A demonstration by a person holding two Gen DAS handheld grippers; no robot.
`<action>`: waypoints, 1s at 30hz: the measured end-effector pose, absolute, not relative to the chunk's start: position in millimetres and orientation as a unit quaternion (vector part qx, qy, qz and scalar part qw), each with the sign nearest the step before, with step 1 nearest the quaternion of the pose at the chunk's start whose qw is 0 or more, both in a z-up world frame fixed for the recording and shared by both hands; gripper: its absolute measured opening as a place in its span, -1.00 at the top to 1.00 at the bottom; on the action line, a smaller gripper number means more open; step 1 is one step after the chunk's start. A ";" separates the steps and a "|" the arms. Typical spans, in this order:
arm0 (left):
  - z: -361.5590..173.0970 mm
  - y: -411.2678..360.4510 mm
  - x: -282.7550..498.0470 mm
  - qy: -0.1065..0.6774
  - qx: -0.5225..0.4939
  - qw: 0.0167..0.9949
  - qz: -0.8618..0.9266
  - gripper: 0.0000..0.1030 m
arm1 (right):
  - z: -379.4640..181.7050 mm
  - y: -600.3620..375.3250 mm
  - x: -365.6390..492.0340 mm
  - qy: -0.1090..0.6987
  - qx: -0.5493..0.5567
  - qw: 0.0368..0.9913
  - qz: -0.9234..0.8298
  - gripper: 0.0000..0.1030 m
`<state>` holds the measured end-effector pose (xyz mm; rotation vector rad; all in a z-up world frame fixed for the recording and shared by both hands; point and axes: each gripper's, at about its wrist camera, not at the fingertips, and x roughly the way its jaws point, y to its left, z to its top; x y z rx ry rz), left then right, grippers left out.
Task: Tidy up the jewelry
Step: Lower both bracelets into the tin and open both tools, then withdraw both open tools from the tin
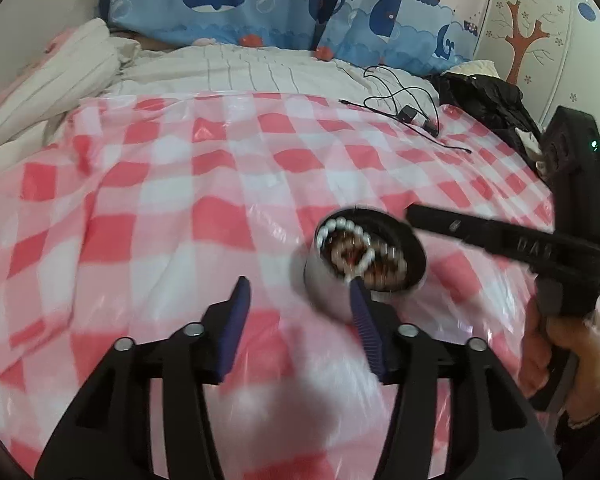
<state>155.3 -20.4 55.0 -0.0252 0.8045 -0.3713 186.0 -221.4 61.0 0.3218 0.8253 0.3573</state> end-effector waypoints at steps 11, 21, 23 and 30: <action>41.6 -36.7 45.5 0.385 0.018 0.915 -0.119 -0.72 | 43.9 -214.5 47.3 0.404 0.050 0.908 0.096 -0.23; 7.5 -29.2 20.7 0.408 0.012 0.910 -0.078 -0.81 | 6.8 -217.7 2.9 0.430 0.034 0.901 0.055 -0.44; 5.1 -30.2 20.7 0.409 0.016 0.910 -0.071 -0.85 | 5.7 -215.5 3.0 0.429 0.027 0.901 0.049 -0.57; 3.5 -34.3 16.7 0.406 0.028 0.912 -0.060 -0.85 | 4.9 -211.6 0.7 0.427 0.015 0.903 0.043 -0.86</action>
